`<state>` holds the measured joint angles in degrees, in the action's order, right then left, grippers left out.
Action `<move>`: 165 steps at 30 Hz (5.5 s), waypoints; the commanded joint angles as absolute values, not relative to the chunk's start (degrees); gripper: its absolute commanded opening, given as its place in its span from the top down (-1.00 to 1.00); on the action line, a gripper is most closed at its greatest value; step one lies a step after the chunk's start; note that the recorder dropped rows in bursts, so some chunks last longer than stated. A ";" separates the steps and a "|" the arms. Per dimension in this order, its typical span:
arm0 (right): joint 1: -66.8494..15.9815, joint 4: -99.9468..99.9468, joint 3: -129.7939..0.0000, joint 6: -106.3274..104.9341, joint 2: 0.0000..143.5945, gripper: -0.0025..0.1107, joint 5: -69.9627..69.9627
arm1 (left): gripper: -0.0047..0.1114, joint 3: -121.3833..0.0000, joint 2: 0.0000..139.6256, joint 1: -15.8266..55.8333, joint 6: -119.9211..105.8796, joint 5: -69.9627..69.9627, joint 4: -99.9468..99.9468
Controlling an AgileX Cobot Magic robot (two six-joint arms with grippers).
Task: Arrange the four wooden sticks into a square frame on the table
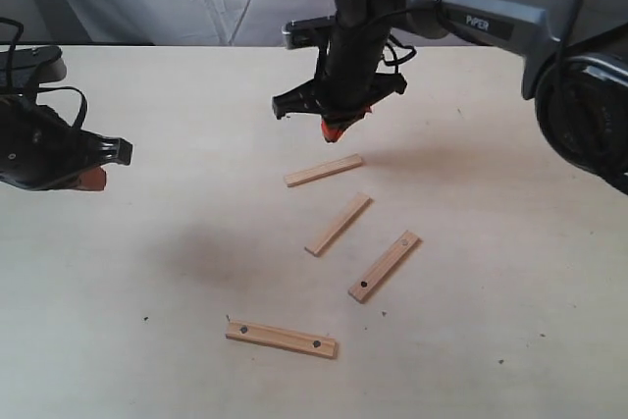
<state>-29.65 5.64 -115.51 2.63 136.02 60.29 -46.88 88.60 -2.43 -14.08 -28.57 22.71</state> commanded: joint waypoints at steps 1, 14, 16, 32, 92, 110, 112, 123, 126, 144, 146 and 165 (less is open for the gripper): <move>-28.03 9.31 -115.71 -14.24 135.42 0.58 62.41 | 0.92 -47.18 88.66 -2.16 -14.22 -27.85 23.52; -29.76 11.49 -115.71 -65.54 138.14 0.28 61.53 | 0.92 -47.18 88.66 -2.16 -14.29 -26.97 23.80; -29.76 11.49 -115.59 -69.51 139.50 0.20 61.45 | 0.92 -47.18 88.66 -2.16 -14.29 -26.97 23.80; -29.76 6.03 -115.59 -71.32 141.50 0.96 62.88 | 0.92 -47.18 88.66 -2.16 -14.29 -26.97 23.80; -32.18 6.49 -61.14 45.44 108.58 -0.01 38.95 | 0.92 -44.01 88.54 13.22 -38.06 -17.04 43.89; -35.19 5.47 -60.79 54.22 111.02 0.08 39.42 | 0.92 -44.01 88.54 13.22 -38.06 -17.64 44.49; -35.65 5.16 -60.79 54.85 111.53 0.15 40.89 | 0.92 -44.01 88.54 13.22 -38.06 -17.64 44.49; -37.28 4.05 -60.79 57.25 113.27 0.94 40.23 | 0.92 -44.01 88.54 13.22 -38.06 -17.99 44.49; -37.28 -0.50 -60.79 57.08 111.53 0.96 40.11 | 0.92 -44.01 88.54 13.22 -38.06 -17.89 44.49; -37.28 -0.53 -60.79 46.47 110.49 0.50 33.13 | 0.92 -44.01 88.54 13.22 -38.06 -17.77 44.14; -37.28 -1.63 -60.79 46.47 110.24 0.26 33.13 | 0.92 -44.01 88.54 13.22 -38.06 -17.77 44.14; -37.63 -0.34 -60.92 45.63 108.80 0.34 31.08 | 0.92 -44.01 88.54 13.22 -38.06 -17.97 44.03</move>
<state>-37.25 -1.79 -61.17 46.34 109.27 32.69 -44.31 88.60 13.37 -38.37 -17.97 43.70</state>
